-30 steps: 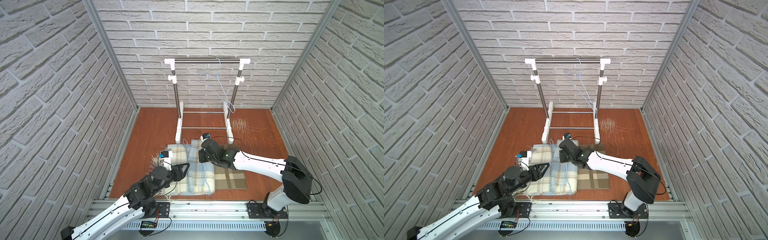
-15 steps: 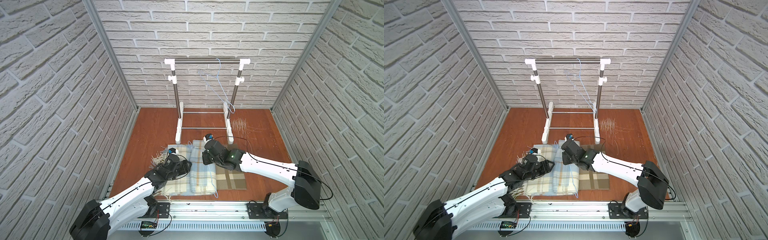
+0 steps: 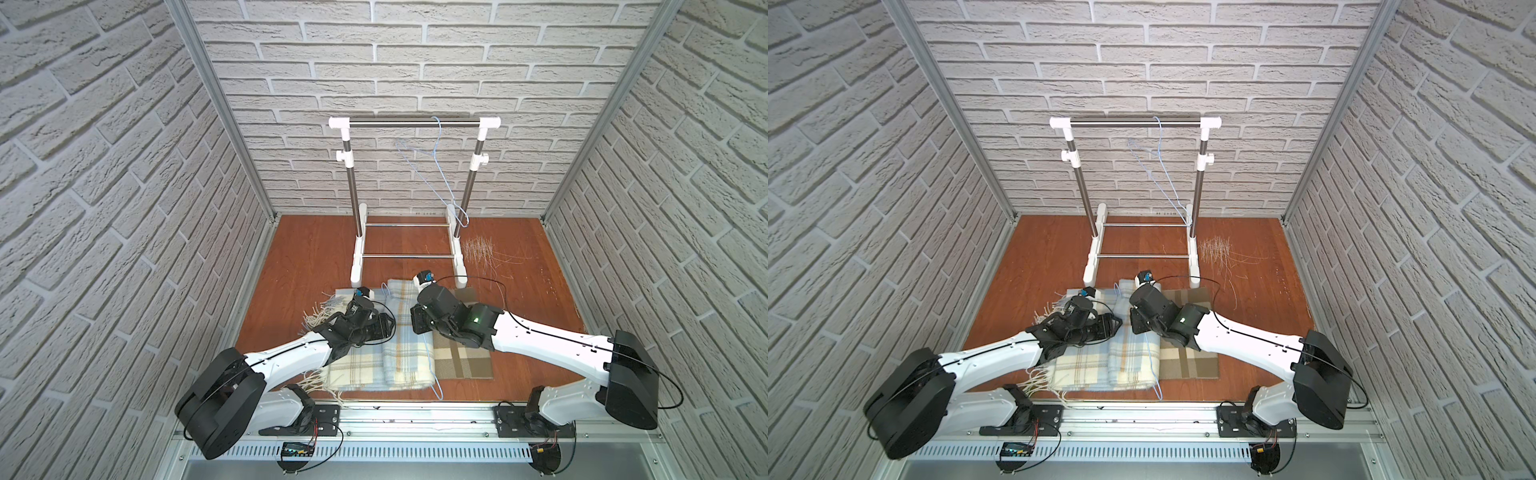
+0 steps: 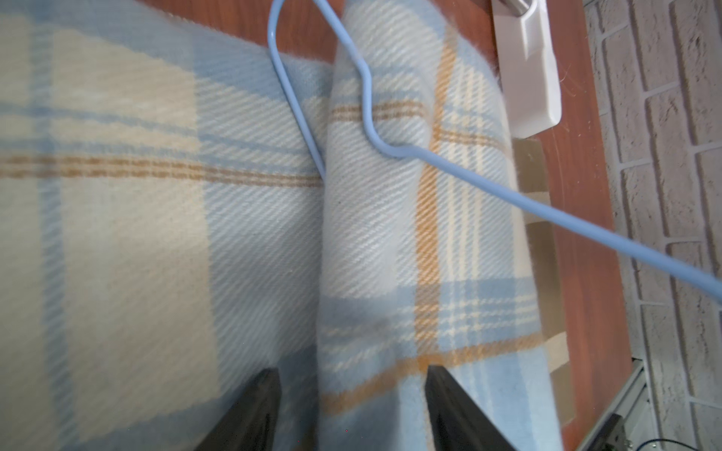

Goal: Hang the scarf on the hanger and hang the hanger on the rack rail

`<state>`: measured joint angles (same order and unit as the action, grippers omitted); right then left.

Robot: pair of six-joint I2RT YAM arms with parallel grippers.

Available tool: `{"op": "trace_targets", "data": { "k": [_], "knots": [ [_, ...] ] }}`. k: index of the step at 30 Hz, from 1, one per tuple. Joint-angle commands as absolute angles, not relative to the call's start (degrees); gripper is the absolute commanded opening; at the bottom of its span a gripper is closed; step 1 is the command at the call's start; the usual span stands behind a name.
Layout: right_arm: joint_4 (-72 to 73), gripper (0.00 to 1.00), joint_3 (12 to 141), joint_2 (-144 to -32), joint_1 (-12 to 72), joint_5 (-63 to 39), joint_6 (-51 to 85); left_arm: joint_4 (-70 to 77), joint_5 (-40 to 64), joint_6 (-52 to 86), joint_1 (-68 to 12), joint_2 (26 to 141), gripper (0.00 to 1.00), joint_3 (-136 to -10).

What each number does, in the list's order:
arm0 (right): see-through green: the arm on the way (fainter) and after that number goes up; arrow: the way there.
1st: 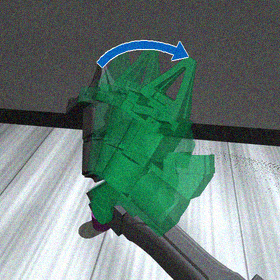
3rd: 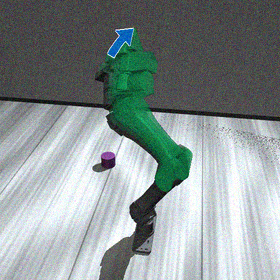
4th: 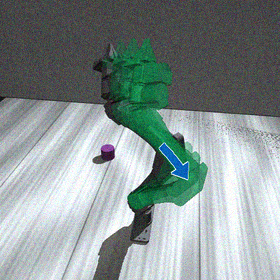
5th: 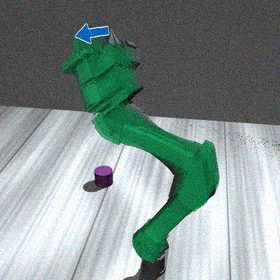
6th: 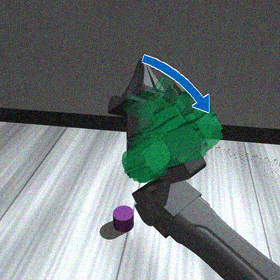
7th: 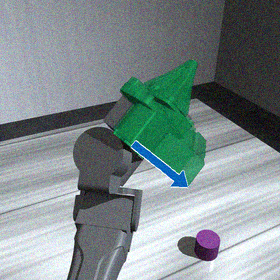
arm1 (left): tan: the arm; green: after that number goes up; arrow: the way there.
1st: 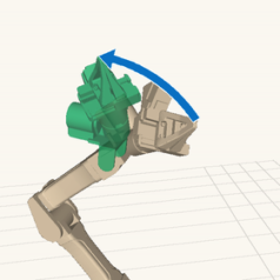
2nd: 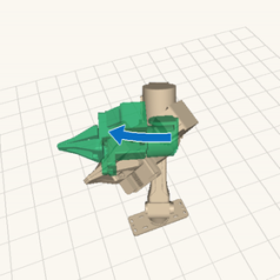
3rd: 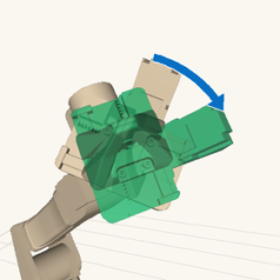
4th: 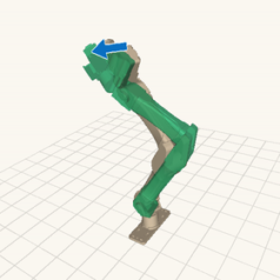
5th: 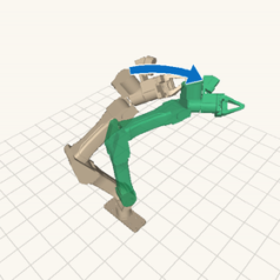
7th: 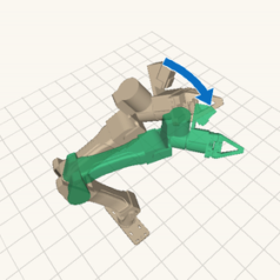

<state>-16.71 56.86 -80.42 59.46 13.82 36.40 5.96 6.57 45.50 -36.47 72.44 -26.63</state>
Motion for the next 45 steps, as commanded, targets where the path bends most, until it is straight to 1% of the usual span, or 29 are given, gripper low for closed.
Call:
{"op": "trace_targets", "data": {
  "k": [1,2,3,6,9,10,12,15,22,24,28,30,32,35,38,42,45],
  "knots": [
    [-15.16,0.03,56.01,-78.82,60.26,16.03,36.00,9.39,7.93,42.77,-36.01,75.15,0.56,-28.92],
    [-14.96,0.03,56.00,-78.84,60.41,16.08,36.04,9.89,8.11,42.66,-36.03,75.85,0.53,-28.99],
    [-14.78,0.03,55.99,-78.88,60.59,16.17,36.04,10.49,8.25,42.56,-35.99,76.27,0.47,-29.08],
    [-14.46,0.03,55.70,-78.93,60.81,16.69,36.35,11.89,8.68,42.54,-35.98,77.03,0.27,-29.45],
    [-14.33,0.03,55.38,-78.97,61.06,17.65,36.81,12.69,9.56,42.63,-36.03,76.89,0.04,-29.83],
    [-14.40,0.03,55.37,-78.95,61.19,18.04,36.96,12.63,9.69,42.75,-36.02,76.52,0.00,-29.76],
    [-14.59,0.03,55.29,-78.74,61.53,19.52,37.22,12.04,8.87,43.40,-36.03,74.45,0.00,-29.19],
    [-14.52,0.03,55.32,-77.90,62.23,22.33,37.60,8.20,5.29,45.58,-36.03,67.92,0.00,-27.42],
    [-15.98,0.03,56.84,-75.10,65.04,31.82,41.21,-9.18,-1.34,50.65,-34.31,49.41,0.00,-22.57],
    [-15.74,0.03,56.08,-75.59,66.13,34.67,43.45,-12.76,-1.09,51.03,-32.62,43.95,0.00,-20.36],
    [-16.08,0.03,53.46,-80.11,68.55,42.48,49.84,-22.32,1.60,49.39,-26.52,33.71,0.00,-17.31],
    [-14.25,0.03,51.46,-82.25,68.73,42.44,51.48,-24.74,4.75,48.10,-22.38,30.19,0.00,-16.51],
    [-12.19,0.03,49.75,-83.70,69.05,41.63,52.51,-26.22,7.91,46.28,-18.09,29.13,0.00,-16.57],
    [-9.52,0.03,47.35,-85.25,69.24,40.71,53.90,-23.18,11.89,45.96,-14.92,31.85,0.00,-17.28],
    [-8.79,0.03,46.81,-85.52,69.24,40.79,54.12,-24.31,12.48,44.60,-14.33,34.70,0.00,-19.43],
    [-11.35,0.03,46.43,-83.96,69.09,41.35,54.71,-26.57,10.22,45.22,-13.87,33.49,0.00,-20.56],
    [-12.91,0.03,44.80,-80.81,69.08,40.54,54.10,-26.04,11.28,46.30,-12.26,34.07,0.00,-23.02]
  ]
}}
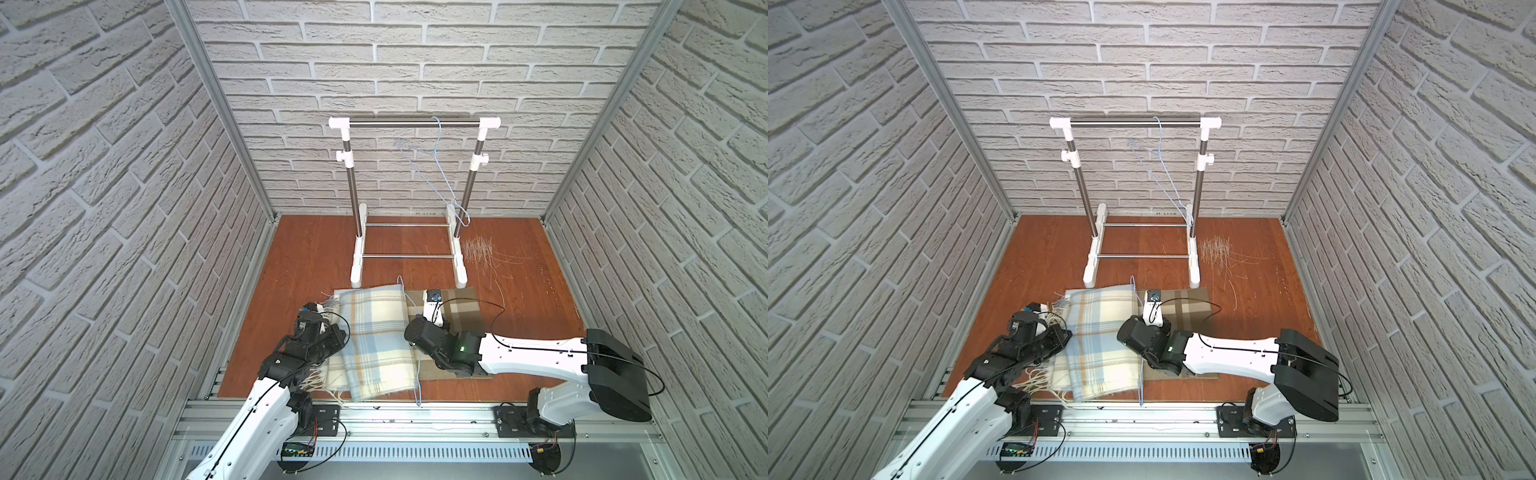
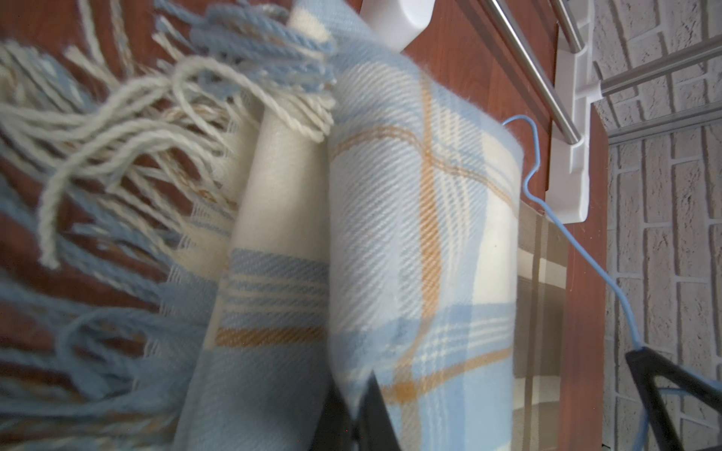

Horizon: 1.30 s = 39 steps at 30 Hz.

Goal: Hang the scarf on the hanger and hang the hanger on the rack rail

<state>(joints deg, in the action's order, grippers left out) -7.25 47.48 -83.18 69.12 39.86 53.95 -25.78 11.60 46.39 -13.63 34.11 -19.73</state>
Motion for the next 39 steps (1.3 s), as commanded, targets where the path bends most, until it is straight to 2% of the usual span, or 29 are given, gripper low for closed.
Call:
{"op": "trace_targets", "data": {
  "k": [1,7,16,20,25,30,39],
  "knots": [
    [-12.85,0.03,44.36,-80.24,69.08,39.96,53.50,-26.32,11.46,45.95,-12.18,35.68,0.00,-25.19],
    [-16.76,0.03,47.10,-81.06,69.01,38.41,51.40,-36.23,8.56,39.23,-11.46,45.68,0.00,-36.43],
    [-20.33,0.03,41.79,-74.48,68.38,41.17,53.56,-37.97,6.37,38.29,-4.27,55.14,0.00,-37.04],
    [-23.88,0.03,42.96,-69.73,68.64,41.71,51.90,-33.86,6.66,37.08,-5.94,62.46,0.00,-36.93],
    [-30.76,0.03,50.04,-65.76,69.10,42.06,47.58,-32.00,2.25,36.57,-11.75,68.68,0.00,-36.96],
    [-36.28,0.03,60.47,-67.03,69.82,39.28,43.08,-31.84,0.52,37.44,-14.44,66.95,0.00,-35.69],
    [-48.15,0.03,83.31,-74.24,73.33,34.83,40.69,-37.64,0.36,39.89,-15.26,52.93,0.00,-35.83]
  ]
}}
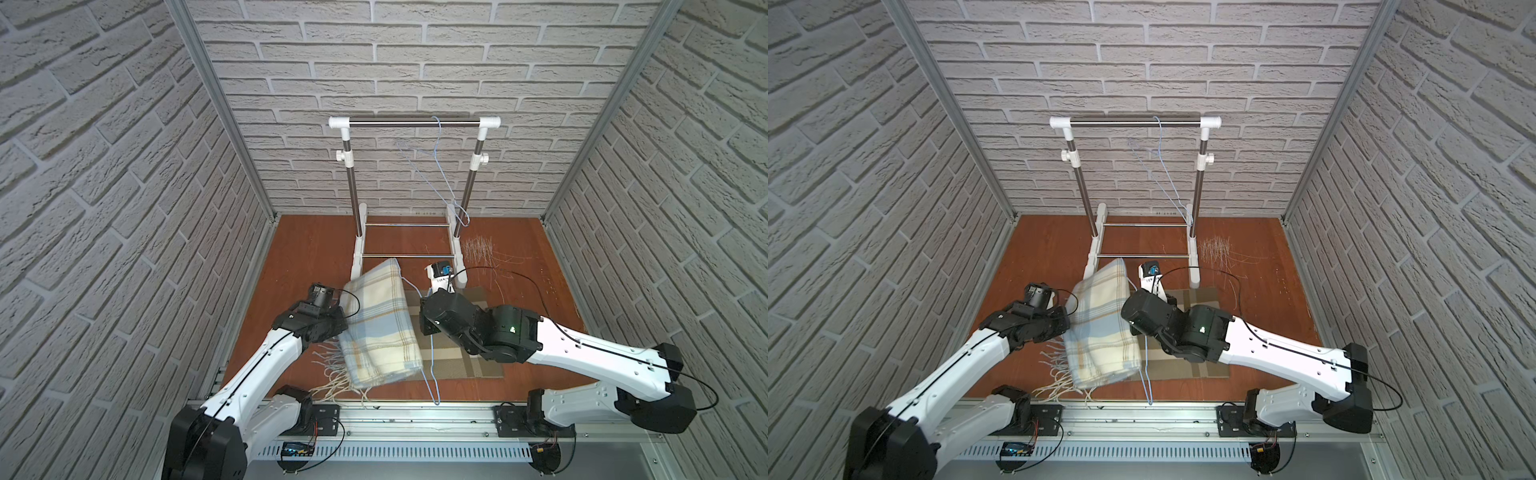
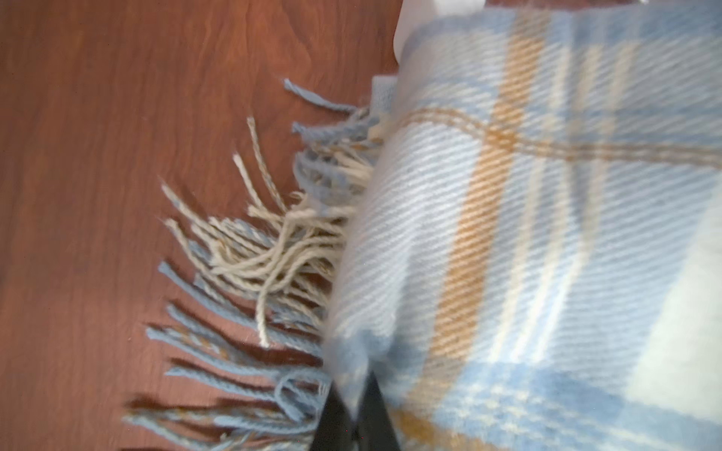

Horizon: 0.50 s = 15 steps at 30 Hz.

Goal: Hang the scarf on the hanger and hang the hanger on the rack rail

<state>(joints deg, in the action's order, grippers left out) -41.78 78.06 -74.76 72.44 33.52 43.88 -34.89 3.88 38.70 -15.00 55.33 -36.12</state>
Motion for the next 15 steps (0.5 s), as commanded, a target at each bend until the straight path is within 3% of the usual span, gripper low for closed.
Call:
{"op": "trace_targets", "data": {
  "k": [1,15],
  "knots": [
    [-49.02,0.03,86.02,-74.91,73.52,34.66,40.23,-37.38,0.50,40.56,-15.71,51.71,0.00,-35.55],
    [-58.86,0.03,111.13,-83.90,76.43,36.79,35.22,-25.81,-1.65,46.95,-28.12,53.50,0.00,-35.14]
  ]
}}
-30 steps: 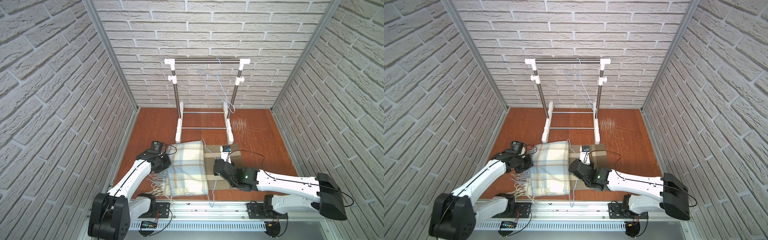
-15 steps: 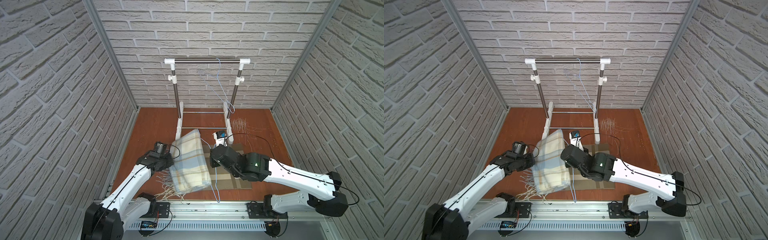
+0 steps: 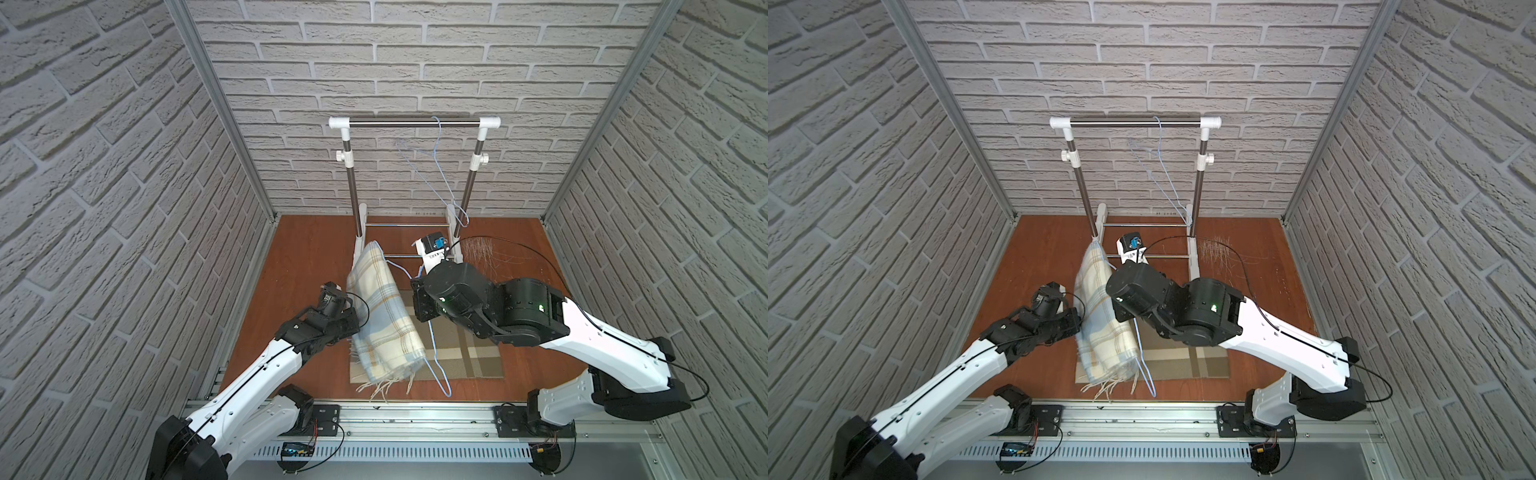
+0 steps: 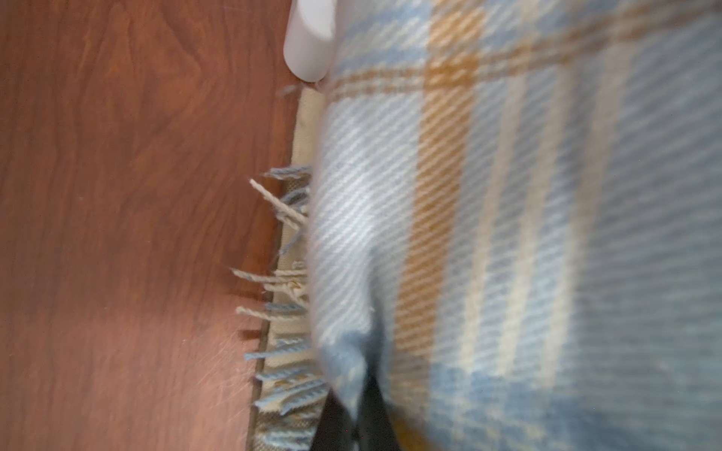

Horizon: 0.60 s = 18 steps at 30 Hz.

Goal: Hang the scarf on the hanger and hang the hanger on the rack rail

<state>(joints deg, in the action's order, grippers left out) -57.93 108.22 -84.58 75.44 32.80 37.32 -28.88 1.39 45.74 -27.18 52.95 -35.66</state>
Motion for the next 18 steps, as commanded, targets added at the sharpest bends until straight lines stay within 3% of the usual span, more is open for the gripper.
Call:
{"op": "trace_targets", "data": {
  "k": [1,13,18],
  "knots": [
    [-58.65,0.03,111.42,-83.67,76.44,37.46,34.87,-25.23,-1.57,47.20,-28.56,53.33,0.00,-35.07],
    [-52.71,0.03,114.41,-85.43,78.29,43.24,27.76,-19.56,-4.45,50.78,-35.69,54.73,0.00,-33.68],
    [-51.17,0.03,116.85,-88.79,78.46,45.05,22.86,-16.18,-4.66,52.21,-38.49,57.85,0.06,-33.40]
  ]
}}
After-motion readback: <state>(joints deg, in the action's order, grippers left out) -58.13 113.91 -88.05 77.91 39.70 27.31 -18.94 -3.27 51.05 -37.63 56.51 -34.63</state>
